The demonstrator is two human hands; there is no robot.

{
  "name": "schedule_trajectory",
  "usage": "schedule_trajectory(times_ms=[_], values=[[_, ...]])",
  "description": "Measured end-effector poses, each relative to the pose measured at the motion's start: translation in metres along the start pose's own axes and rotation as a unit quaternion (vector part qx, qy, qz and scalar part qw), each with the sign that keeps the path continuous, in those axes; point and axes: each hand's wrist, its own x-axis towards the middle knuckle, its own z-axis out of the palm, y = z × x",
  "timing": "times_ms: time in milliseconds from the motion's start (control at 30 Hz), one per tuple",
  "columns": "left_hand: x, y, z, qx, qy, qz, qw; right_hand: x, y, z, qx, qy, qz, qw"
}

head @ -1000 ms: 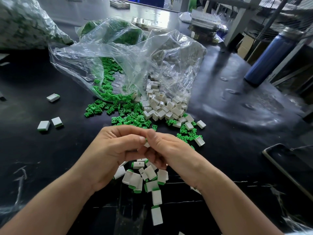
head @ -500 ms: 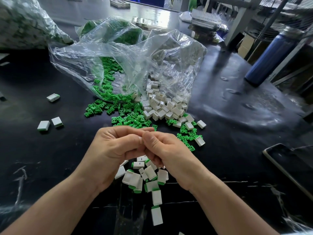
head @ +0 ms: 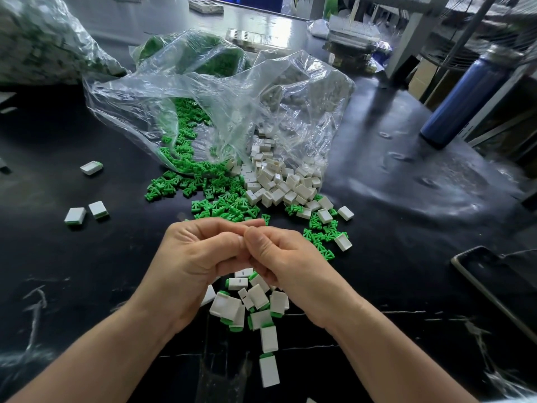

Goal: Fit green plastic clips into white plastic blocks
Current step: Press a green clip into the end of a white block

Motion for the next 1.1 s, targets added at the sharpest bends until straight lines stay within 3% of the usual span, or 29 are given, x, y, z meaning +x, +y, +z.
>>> schedule_trajectory(times_ms=[467,733,833,1100], values=[[0.000,0.005,-0.002,-0.001,-0.064,-0.005,0.998,-0.001,-0.006,-0.010,0.056,-0.003,0.022,0.998],[0.004,0.004,-0.004,0.009,0.020,-0.016,1.000,0.001,-0.007,-0.016,0.087,0.024,0.029,0.995],[0.005,0.004,-0.006,0.005,0.047,-0.025,0.999,0.003,-0.002,-0.018,0.043,0.068,-0.020,0.997],[0.005,0.004,-0.006,0.030,0.059,-0.037,0.997,0.004,0.006,-0.009,-0.017,0.073,-0.111,0.991]])
